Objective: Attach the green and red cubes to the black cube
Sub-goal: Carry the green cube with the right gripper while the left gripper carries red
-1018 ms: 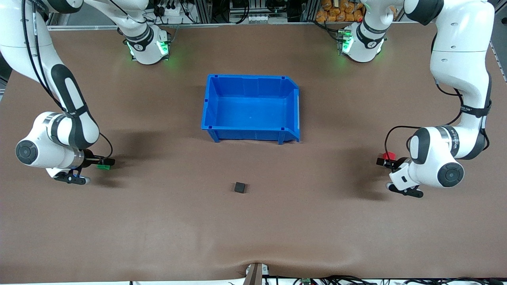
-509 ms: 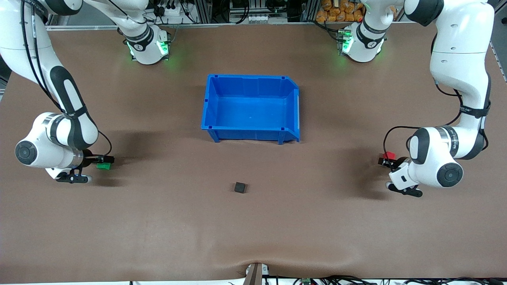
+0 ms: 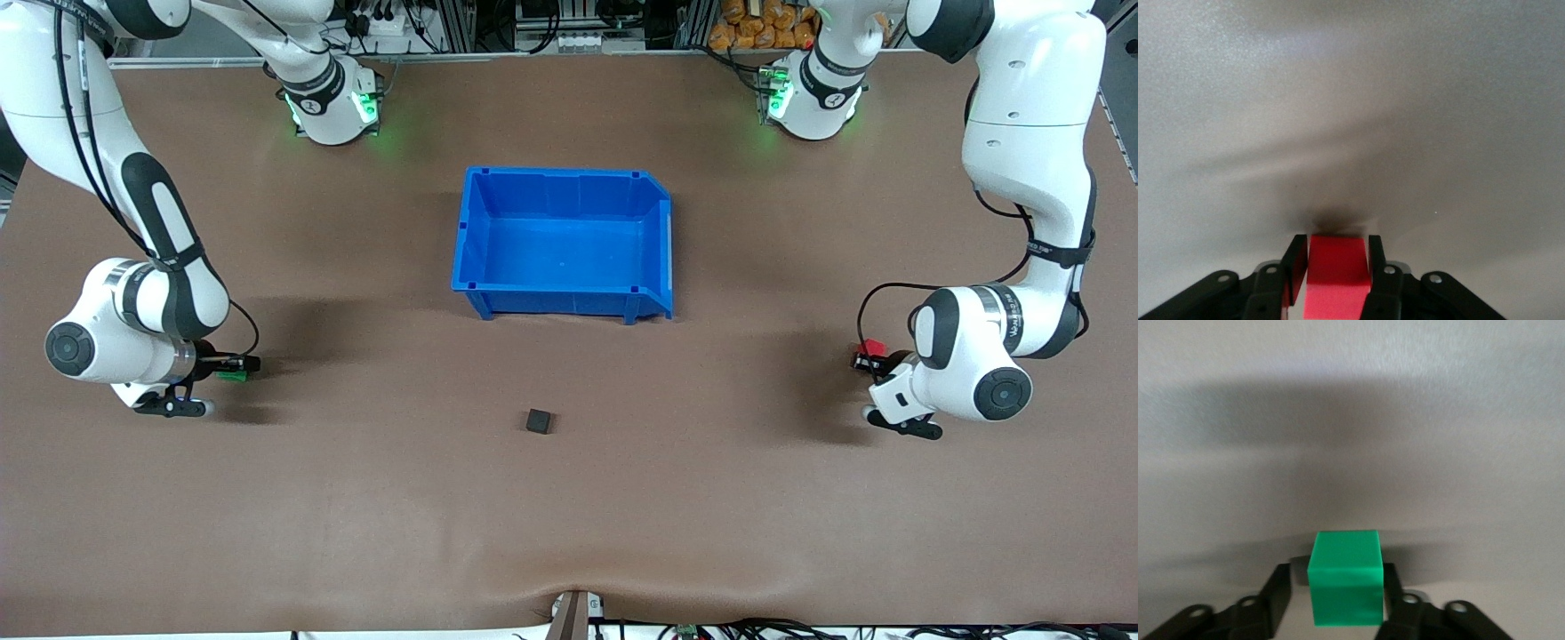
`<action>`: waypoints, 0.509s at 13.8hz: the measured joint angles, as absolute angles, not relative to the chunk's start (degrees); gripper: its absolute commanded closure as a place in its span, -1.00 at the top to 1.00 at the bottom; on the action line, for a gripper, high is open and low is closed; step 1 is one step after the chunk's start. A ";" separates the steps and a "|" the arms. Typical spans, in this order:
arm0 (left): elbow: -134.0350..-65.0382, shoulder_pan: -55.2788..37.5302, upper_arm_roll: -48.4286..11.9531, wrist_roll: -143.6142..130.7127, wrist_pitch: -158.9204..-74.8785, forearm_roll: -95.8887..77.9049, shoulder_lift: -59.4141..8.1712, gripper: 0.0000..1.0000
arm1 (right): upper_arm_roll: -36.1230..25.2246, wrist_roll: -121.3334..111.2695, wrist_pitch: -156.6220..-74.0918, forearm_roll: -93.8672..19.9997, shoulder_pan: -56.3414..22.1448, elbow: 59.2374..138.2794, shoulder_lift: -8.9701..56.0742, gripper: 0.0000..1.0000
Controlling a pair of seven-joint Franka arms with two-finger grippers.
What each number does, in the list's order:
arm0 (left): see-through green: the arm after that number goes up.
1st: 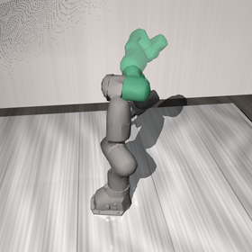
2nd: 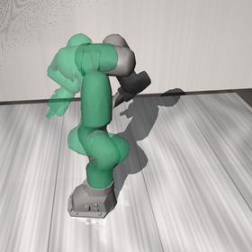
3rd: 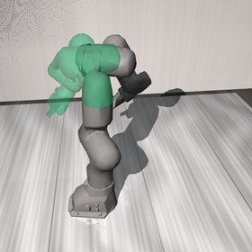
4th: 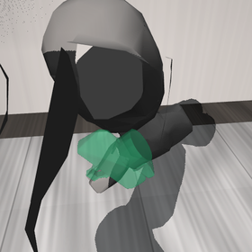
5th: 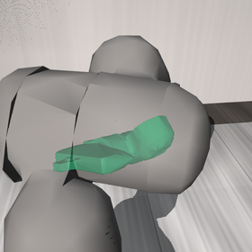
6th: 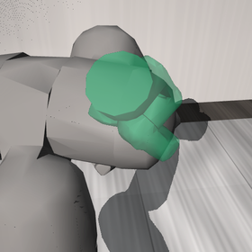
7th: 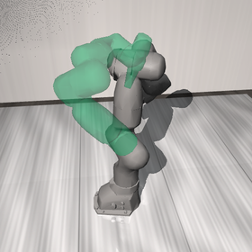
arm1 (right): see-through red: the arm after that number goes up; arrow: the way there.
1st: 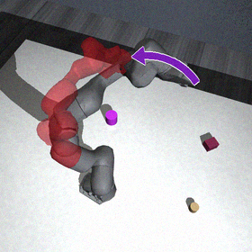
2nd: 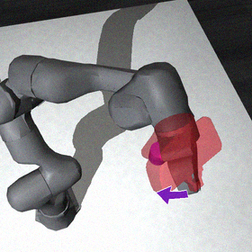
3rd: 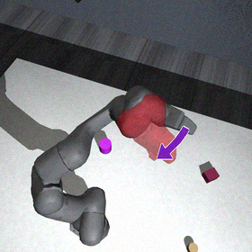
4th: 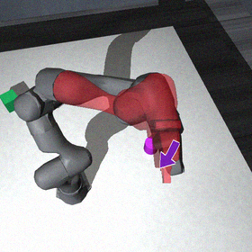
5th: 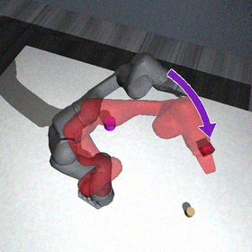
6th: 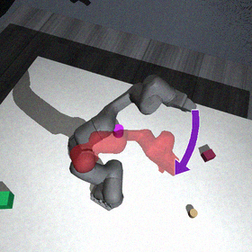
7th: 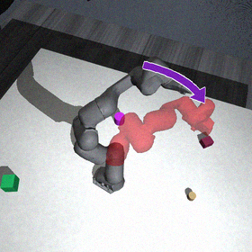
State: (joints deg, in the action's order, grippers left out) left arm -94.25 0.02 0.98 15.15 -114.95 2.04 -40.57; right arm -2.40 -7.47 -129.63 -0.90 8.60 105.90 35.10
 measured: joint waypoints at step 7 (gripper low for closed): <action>-94.21 0.28 0.97 15.59 -114.97 1.20 -40.57 -0.53 | -2.59 -18.17 -129.47 -0.75 8.65 105.24 35.13 -1.00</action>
